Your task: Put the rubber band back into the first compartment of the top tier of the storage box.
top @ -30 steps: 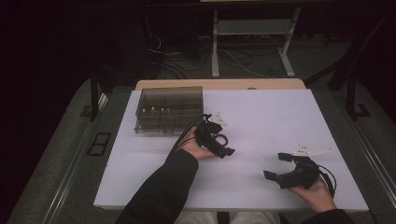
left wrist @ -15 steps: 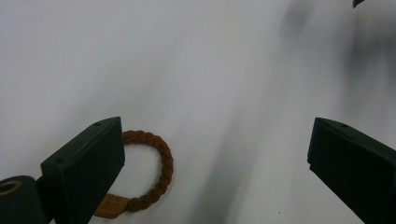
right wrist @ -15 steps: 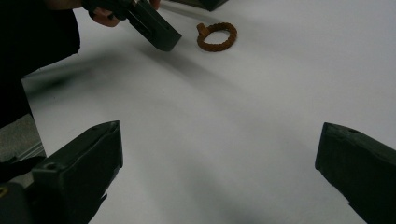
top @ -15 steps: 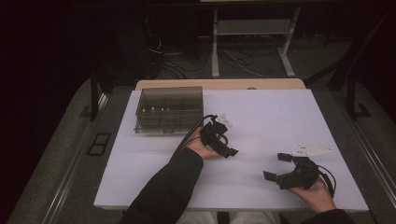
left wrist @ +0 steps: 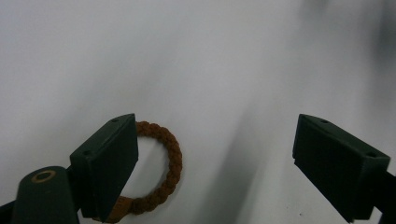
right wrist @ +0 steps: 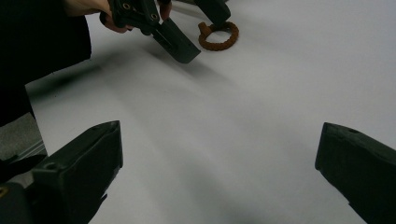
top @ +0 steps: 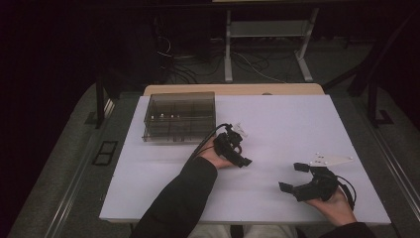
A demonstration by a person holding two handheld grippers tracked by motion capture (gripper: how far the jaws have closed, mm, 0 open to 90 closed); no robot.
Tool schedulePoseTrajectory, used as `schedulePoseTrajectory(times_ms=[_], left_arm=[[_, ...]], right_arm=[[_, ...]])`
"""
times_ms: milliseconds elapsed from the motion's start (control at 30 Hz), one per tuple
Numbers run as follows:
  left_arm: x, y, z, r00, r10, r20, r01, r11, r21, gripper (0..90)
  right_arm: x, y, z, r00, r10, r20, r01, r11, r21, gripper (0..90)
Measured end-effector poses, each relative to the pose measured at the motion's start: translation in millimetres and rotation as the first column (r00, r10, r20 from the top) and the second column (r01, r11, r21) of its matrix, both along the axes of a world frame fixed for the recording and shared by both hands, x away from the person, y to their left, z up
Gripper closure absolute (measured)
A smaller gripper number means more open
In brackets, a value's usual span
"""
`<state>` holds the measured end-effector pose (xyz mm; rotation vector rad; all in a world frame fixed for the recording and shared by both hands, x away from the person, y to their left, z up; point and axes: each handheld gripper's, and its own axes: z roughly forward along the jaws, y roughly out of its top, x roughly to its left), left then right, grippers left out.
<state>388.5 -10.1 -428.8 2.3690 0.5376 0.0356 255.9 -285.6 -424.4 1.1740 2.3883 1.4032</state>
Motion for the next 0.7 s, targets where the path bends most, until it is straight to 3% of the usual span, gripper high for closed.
schedulePoseTrajectory(times_ms=[33, 133, 267, 367, 500, 567, 600, 700], left_arm=[[1.2, 1.1, 0.5, 0.9998, -0.02, 0.002, 0.02, 0.9995, 0.026, 13.9], [1.0, 0.4, -0.8, 0.9997, -0.022, 0.008, 0.021, 0.9985, 0.051, 15.9], [-0.7, -2.1, -4.5, 0.9999, 0.014, -0.001, -0.014, 0.9994, 0.031, 19.5], [2.5, -0.2, -4.3, 0.9996, -0.026, 0.005, 0.026, 0.9958, 0.088, 21.3], [3.1, -0.2, -5.5, 0.9998, -0.021, -0.001, 0.021, 0.9958, 0.089, 25.1], [1.1, -2.4, -7.7, 0.9998, 0.021, -0.007, -0.02, 0.9986, 0.048, 27.2], [3.1, -0.5, -6.4, 1.0, -0.009, 0.002, 0.009, 0.9967, 0.081, 28.5], [3.5, -0.3, -6.6, 0.9998, -0.015, 0.015, 0.013, 0.9952, 0.097, 32.7]], right_arm=[[0.0, 0.0, 0.0, 1.0, 0.001, 0.0, -0.001, 1.0, 0.0, 0.1], [0.1, 0.1, -0.1, 1.0, 0.002, 0.001, -0.002, 1.0, -0.001, 0.1], [0.1, 0.4, -0.3, 1.0, 0.004, 0.0, -0.004, 1.0, -0.001, 0.1], [0.1, 0.4, -0.3, 1.0, 0.004, 0.0, -0.004, 1.0, -0.002, 0.1], [0.1, 0.5, -0.4, 1.0, 0.005, 0.0, -0.005, 1.0, -0.002, 0.1], [0.2, 0.6, -0.5, 1.0, 0.007, 0.001, -0.007, 1.0, -0.003, 0.1], [0.2, 0.7, -0.5, 1.0, 0.007, 0.001, -0.007, 1.0, -0.003, 0.1], [0.1, 0.6, -0.4, 1.0, 0.006, 0.0, -0.006, 1.0, -0.002, 0.1]])
